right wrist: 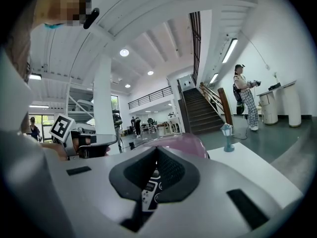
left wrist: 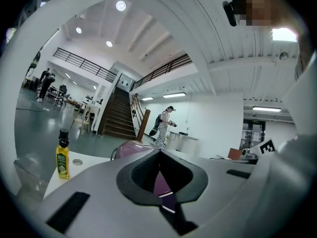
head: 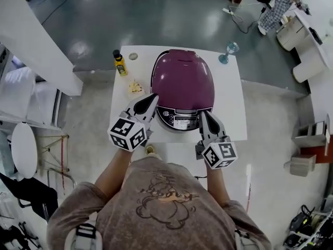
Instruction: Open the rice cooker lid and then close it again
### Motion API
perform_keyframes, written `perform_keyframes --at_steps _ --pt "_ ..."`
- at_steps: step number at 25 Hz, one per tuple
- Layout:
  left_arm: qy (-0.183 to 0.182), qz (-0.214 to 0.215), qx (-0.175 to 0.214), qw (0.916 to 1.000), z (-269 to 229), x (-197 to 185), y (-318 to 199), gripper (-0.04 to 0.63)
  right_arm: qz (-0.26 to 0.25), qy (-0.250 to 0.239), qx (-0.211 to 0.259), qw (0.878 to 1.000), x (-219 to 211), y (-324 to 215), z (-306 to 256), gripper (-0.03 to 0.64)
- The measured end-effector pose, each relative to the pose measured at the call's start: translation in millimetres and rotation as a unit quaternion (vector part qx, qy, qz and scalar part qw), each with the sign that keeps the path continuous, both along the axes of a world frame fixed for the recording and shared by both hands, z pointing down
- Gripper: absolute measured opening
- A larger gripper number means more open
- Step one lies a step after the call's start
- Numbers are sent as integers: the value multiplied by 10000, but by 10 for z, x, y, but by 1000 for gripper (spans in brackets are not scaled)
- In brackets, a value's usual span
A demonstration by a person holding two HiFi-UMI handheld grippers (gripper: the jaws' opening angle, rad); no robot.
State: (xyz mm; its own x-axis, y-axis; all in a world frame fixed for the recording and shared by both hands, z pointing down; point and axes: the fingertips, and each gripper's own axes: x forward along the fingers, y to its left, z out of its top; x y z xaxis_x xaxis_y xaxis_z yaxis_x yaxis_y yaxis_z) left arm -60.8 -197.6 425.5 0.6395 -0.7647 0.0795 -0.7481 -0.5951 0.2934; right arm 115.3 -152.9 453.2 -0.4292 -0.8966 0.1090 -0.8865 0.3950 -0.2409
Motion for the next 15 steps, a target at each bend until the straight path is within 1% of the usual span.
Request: perform_keyframes --at_steps 4,7,10,15 --pt "17 265 4 9996 35 59 -144 20 152 27 -36 9999 -25 -54 1 2" --pt "5 428 20 9991 45 94 -221 20 161 87 -84 9998 -68 -73 12 3" --pt "72 493 -45 9987 60 99 -280 20 134 174 -166 9996 -90 -98 41 3" --pt "51 466 -120 9988 98 87 -329 20 70 228 -279 9993 -114 -160 54 3"
